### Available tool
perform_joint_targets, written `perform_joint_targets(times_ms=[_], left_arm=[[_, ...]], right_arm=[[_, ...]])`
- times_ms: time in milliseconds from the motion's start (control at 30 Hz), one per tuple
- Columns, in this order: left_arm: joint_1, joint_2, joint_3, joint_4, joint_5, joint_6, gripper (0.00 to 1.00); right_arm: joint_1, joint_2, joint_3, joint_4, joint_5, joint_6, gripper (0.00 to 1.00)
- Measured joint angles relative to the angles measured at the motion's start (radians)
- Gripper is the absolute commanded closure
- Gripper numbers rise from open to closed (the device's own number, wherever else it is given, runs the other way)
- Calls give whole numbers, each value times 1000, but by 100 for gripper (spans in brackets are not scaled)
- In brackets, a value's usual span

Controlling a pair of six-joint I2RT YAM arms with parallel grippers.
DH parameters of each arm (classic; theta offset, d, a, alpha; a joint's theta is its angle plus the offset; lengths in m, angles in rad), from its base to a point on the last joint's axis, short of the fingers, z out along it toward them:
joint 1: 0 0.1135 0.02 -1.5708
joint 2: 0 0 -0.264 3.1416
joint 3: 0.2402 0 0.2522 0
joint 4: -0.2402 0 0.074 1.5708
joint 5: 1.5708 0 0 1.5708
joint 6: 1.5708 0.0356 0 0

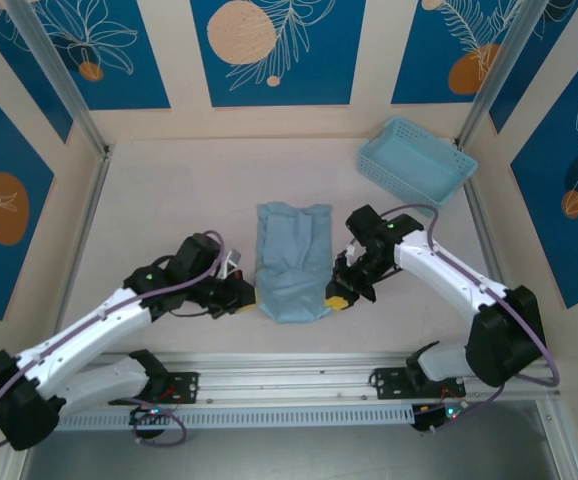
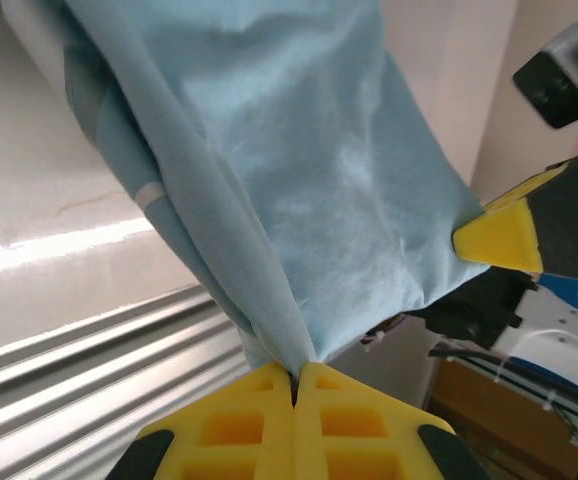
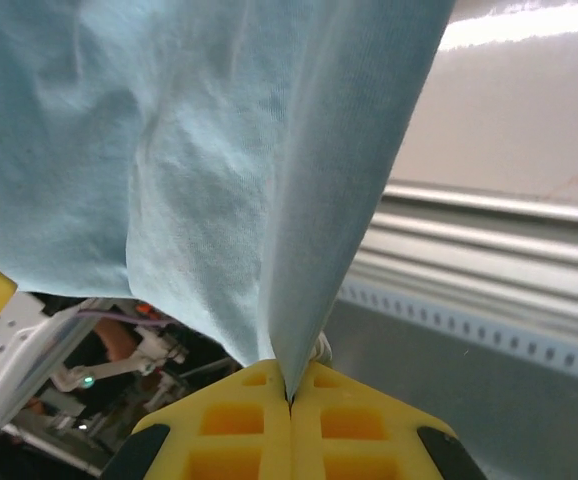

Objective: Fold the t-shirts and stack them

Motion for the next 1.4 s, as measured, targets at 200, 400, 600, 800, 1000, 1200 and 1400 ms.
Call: perform_joint_targets(times_ms=[200, 400, 600, 800, 1000, 1200, 1400], left_arm=[[6, 7, 28, 4, -80, -97, 100], [51, 248, 177, -10, -150, -130, 100], [119, 393, 362, -73, -192, -126, 100], [198, 532, 502, -116, -197, -106, 100], [288, 797, 731, -140, -199, -58, 100], [358, 1080, 942, -155, -215, -12, 100], [399, 1221, 1037, -181, -240, 7, 100]], right_arm=[[-72, 7, 56, -47, -49, 78, 100], [-182, 129, 87, -15, -60, 116, 100], [-256, 257, 236, -2, -51, 130, 100], [-290, 454, 469, 4, -40, 130, 100], [-315, 723, 765, 8, -10, 152, 100], [-319, 1061, 1173, 17, 8, 163, 100], [-317, 1248, 1356, 72, -24, 169, 85]])
